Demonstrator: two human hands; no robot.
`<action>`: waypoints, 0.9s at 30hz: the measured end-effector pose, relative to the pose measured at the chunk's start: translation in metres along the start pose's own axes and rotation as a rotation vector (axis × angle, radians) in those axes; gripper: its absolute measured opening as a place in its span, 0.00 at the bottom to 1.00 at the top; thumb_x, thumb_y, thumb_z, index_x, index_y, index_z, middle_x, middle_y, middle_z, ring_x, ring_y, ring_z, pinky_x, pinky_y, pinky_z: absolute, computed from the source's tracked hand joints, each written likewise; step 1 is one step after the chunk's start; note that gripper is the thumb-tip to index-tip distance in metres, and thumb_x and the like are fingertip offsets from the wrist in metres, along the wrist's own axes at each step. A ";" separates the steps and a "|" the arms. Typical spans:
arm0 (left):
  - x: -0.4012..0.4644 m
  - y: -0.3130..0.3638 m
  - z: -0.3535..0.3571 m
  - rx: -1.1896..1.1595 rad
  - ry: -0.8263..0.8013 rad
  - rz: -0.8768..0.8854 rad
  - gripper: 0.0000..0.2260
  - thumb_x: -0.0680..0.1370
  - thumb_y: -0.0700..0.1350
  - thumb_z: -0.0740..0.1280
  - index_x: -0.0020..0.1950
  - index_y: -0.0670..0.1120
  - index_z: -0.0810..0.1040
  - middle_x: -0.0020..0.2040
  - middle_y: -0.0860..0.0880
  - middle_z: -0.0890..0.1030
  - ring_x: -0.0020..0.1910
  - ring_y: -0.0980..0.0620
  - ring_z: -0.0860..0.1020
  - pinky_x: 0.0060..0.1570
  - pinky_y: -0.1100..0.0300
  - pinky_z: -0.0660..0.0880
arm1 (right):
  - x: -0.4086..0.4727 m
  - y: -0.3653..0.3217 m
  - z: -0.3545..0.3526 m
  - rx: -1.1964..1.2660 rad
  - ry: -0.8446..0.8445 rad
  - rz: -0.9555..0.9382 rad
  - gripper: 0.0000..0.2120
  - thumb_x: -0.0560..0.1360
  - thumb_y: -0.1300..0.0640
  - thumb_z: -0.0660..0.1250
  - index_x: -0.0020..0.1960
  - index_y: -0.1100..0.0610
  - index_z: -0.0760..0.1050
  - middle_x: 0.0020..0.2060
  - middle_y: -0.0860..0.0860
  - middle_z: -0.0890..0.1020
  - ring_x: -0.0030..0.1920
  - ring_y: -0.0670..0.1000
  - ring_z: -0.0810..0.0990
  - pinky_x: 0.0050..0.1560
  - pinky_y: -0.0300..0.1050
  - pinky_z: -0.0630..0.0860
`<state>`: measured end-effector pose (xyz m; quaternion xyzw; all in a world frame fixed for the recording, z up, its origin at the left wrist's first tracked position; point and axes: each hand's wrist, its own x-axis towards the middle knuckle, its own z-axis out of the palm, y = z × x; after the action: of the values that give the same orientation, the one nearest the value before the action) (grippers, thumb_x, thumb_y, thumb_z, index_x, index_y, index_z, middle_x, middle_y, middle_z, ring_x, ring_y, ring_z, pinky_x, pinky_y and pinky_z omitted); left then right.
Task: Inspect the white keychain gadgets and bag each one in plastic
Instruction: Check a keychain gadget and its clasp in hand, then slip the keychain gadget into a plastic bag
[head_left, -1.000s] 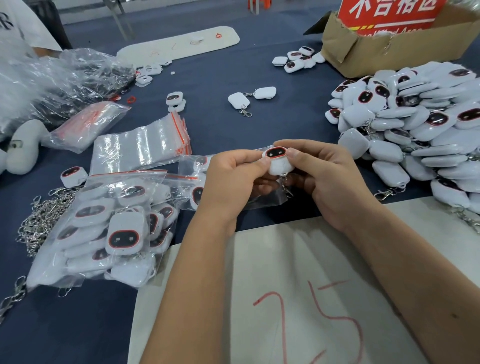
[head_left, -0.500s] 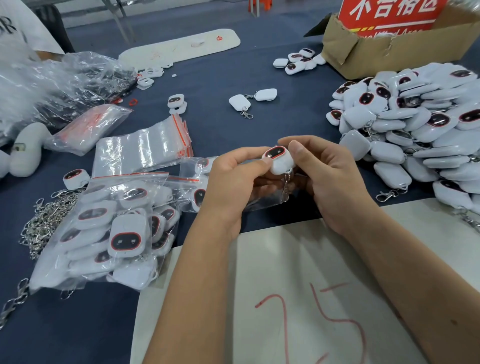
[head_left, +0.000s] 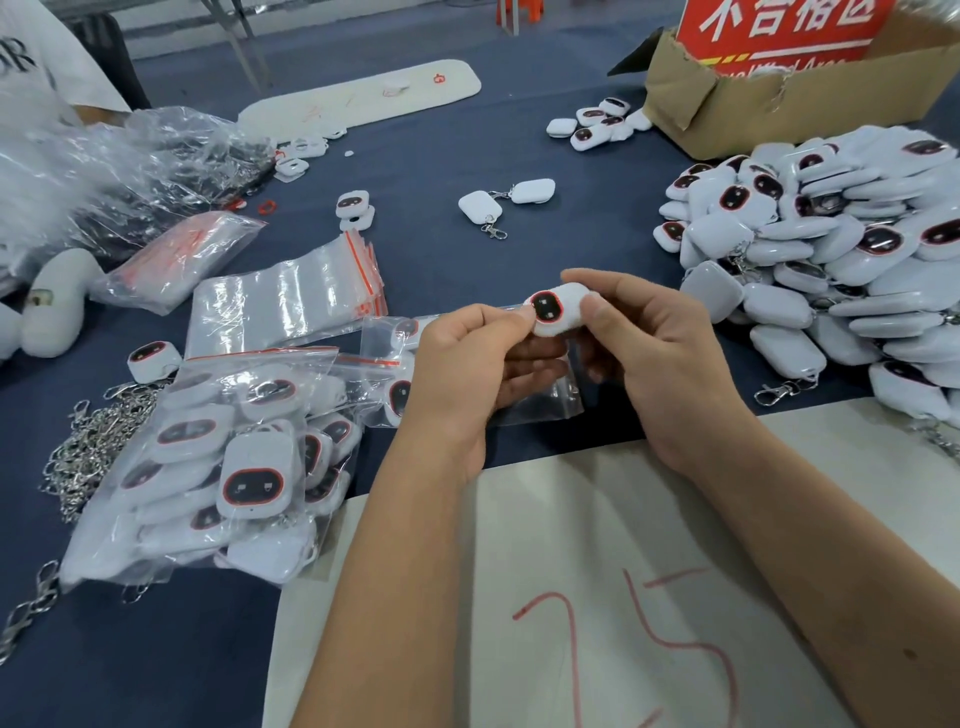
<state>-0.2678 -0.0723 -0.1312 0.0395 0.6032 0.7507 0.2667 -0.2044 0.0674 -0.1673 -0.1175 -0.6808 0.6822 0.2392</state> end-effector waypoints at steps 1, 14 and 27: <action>0.000 0.000 0.000 -0.002 -0.004 -0.005 0.05 0.82 0.38 0.67 0.50 0.37 0.80 0.39 0.42 0.86 0.34 0.49 0.84 0.34 0.63 0.81 | 0.001 0.000 0.000 -0.004 0.005 0.013 0.11 0.85 0.61 0.63 0.63 0.56 0.83 0.36 0.46 0.82 0.34 0.46 0.75 0.35 0.37 0.73; -0.002 -0.004 -0.007 0.047 -0.250 -0.037 0.09 0.78 0.31 0.70 0.58 0.32 0.80 0.49 0.39 0.87 0.46 0.46 0.87 0.46 0.59 0.83 | -0.003 -0.010 0.001 0.000 -0.017 -0.071 0.12 0.86 0.58 0.59 0.53 0.53 0.82 0.45 0.48 0.84 0.45 0.49 0.80 0.44 0.51 0.79; -0.002 -0.001 -0.008 0.019 -0.285 -0.072 0.07 0.78 0.35 0.70 0.54 0.32 0.82 0.46 0.38 0.86 0.36 0.50 0.86 0.37 0.66 0.81 | -0.002 -0.009 0.001 0.091 0.043 0.008 0.12 0.81 0.52 0.64 0.47 0.55 0.84 0.41 0.56 0.85 0.41 0.57 0.81 0.43 0.61 0.77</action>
<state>-0.2688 -0.0800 -0.1336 0.1265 0.5672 0.7216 0.3762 -0.2019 0.0652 -0.1584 -0.1239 -0.6433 0.7108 0.2561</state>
